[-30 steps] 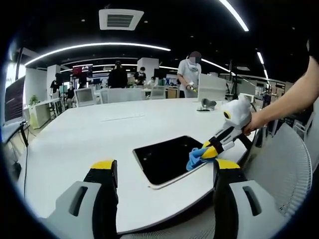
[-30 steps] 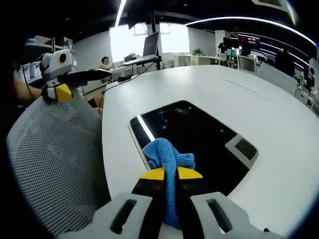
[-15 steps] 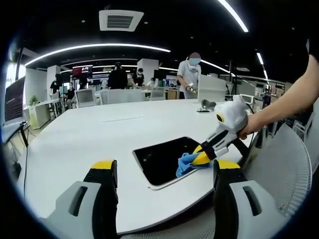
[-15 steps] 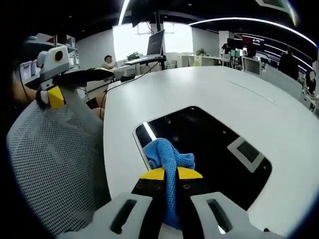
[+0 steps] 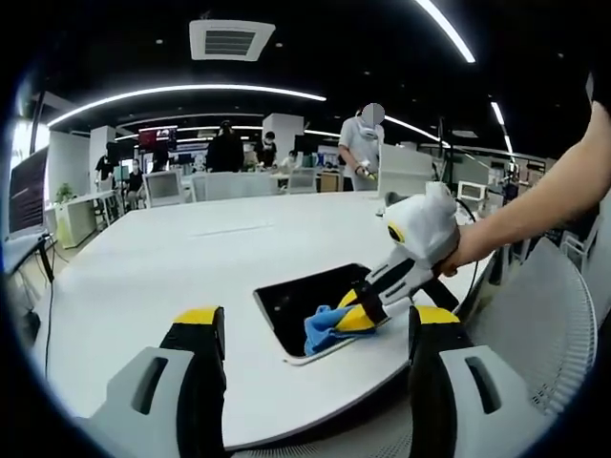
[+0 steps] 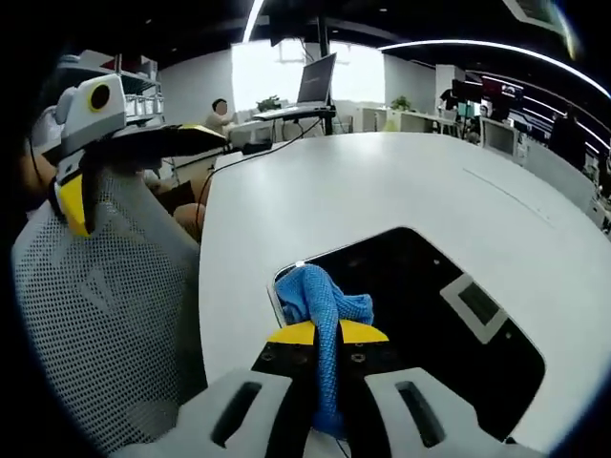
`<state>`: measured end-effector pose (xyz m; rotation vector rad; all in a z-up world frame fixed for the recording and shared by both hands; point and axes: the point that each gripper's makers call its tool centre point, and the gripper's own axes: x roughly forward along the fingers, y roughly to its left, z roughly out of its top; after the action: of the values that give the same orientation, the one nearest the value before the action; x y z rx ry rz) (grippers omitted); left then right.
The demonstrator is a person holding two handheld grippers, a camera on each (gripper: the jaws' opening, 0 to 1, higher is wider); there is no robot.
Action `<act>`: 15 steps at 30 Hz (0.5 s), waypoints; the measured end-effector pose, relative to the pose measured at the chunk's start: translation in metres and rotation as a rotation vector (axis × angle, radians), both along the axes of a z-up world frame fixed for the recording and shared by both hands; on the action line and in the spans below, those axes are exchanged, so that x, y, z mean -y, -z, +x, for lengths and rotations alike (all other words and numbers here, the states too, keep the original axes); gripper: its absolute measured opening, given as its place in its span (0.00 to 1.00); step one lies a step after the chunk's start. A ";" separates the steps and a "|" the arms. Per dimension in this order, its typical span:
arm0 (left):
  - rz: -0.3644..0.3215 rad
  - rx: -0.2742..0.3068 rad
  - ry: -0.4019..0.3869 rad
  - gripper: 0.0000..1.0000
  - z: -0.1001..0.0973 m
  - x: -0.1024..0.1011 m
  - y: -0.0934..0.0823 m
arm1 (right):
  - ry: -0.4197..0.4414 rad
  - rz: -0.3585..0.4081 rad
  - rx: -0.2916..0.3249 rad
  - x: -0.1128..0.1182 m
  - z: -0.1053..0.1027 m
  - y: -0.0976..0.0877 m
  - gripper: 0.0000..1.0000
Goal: Wipe the mirror surface with the cleaning cloth until all visible marks leave the cleaned area.
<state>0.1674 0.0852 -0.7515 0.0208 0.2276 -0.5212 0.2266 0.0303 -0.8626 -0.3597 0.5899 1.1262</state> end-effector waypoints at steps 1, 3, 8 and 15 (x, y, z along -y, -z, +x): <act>0.004 -0.002 -0.004 0.77 0.000 0.000 0.000 | 0.001 0.001 0.004 -0.004 -0.001 0.000 0.01; 0.011 -0.009 -0.007 0.76 0.001 0.000 0.002 | -0.007 0.007 0.009 -0.011 -0.002 0.000 0.01; 0.012 -0.003 -0.009 0.76 0.001 -0.001 0.002 | -0.019 0.013 0.004 -0.030 -0.004 0.000 0.01; 0.020 -0.021 0.001 0.76 0.001 0.000 0.006 | -0.027 -0.033 0.029 -0.037 -0.001 0.002 0.01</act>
<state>0.1683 0.0856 -0.7572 0.0355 0.2531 -0.5207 0.2254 0.0676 -0.8641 -0.4129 0.5807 1.1362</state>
